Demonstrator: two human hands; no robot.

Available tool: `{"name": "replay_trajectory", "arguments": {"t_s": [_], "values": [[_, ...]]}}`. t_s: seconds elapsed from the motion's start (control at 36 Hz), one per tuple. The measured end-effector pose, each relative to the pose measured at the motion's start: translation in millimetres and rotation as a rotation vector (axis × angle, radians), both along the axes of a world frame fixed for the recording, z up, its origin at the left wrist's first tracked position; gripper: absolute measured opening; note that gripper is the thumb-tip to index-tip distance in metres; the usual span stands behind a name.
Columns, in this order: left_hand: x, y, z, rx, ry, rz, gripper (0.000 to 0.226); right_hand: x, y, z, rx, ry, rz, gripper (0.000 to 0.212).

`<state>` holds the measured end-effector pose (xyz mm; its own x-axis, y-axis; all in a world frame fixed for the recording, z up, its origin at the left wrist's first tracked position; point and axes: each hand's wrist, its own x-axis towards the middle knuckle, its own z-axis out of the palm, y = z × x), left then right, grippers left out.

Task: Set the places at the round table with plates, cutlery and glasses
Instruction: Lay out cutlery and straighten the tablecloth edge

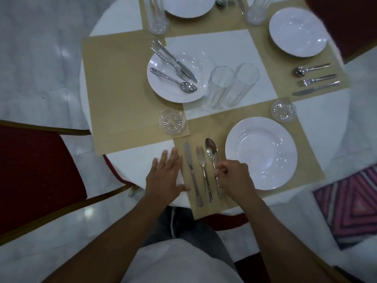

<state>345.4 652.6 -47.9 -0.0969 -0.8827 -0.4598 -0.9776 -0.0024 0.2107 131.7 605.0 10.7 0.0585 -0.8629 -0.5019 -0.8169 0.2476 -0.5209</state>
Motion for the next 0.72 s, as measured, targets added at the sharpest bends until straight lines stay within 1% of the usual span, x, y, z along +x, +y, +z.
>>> {"name": "replay_trajectory", "arguments": {"t_s": [0.11,0.25,0.39,0.47,0.61,0.72], "values": [[-4,-5,9,0.058,-0.010,0.007,0.105,4,3,-6,0.009,0.091,0.024,0.019],[-8,-9,18,0.109,-0.027,0.007,0.104,8,5,-12,0.002,0.182,0.017,0.016],[-8,-10,19,0.125,-0.033,0.001,0.103,13,5,-11,0.012,0.411,0.096,0.015],[-8,-10,19,0.133,-0.029,-0.002,0.104,16,4,-11,0.009,0.502,0.143,0.017],[-6,-10,18,0.134,-0.029,-0.006,0.104,17,3,-8,0.032,0.533,0.179,0.018],[-5,-15,21,0.157,-0.011,-0.013,0.105,14,2,-3,0.005,0.477,0.160,0.020]]}}
